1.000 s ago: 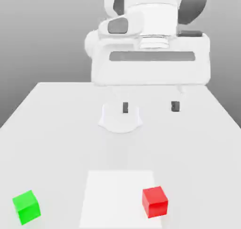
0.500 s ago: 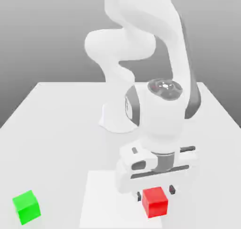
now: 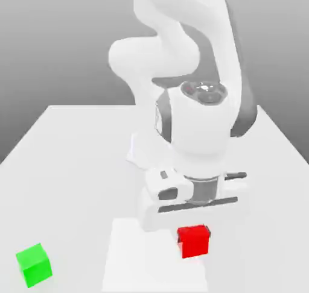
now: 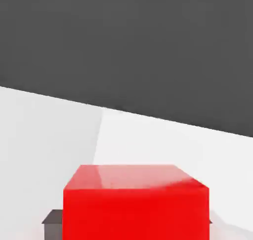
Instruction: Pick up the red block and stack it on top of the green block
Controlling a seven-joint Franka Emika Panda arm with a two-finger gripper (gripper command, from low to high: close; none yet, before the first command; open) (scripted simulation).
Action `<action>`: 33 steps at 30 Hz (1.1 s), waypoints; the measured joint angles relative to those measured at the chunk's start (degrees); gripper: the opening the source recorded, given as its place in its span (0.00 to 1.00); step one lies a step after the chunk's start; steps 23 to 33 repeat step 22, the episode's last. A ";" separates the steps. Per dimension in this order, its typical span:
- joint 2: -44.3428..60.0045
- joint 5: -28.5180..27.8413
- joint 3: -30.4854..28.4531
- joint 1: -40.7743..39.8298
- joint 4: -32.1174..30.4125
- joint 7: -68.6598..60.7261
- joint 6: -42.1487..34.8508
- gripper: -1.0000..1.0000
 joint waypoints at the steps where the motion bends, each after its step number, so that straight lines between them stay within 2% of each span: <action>1: 0.09 0.54 -1.43 -1.47 0.77 0.24 -0.72 0.00; 8: 1.48 4.38 -11.13 -11.71 6.02 1.84 -4.72 0.00; 11: 7.52 7.79 -11.71 -15.19 8.02 0.51 -0.86 0.00; 12: 9.38 8.69 -11.29 -15.79 8.25 -0.06 0.73 1.00; 18: 10.31 9.13 -11.09 -16.08 8.36 -0.33 1.53 1.00; 22: 4.83 6.42 -12.63 -15.17 8.10 1.65 -3.54 1.00; 33: 4.83 6.42 -12.63 -15.17 8.10 1.65 -3.54 1.00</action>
